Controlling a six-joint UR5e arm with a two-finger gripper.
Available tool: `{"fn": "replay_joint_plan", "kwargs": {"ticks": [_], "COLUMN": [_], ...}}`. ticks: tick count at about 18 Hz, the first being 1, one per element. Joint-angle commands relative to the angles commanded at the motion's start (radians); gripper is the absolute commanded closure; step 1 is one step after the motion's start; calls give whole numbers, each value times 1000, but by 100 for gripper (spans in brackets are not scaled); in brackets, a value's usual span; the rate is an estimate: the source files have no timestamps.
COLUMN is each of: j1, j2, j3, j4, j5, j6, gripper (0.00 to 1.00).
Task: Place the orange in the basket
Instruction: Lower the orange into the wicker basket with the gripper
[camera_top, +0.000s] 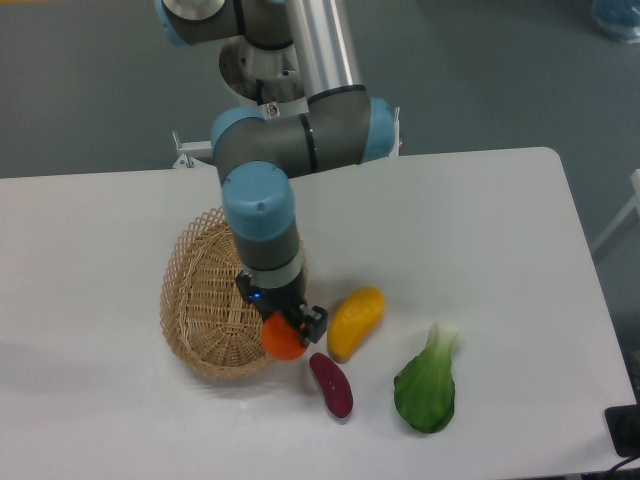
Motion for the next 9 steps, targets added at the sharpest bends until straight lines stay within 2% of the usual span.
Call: {"fn": "replay_joint_plan", "kwargs": {"ticks": [3, 9], "j1": [-31, -55], "j2": [0, -12], "j3": [-43, -51], "j4": [5, 5], "j5": [9, 12], "j6": [0, -38], "gripper": [34, 23]}}
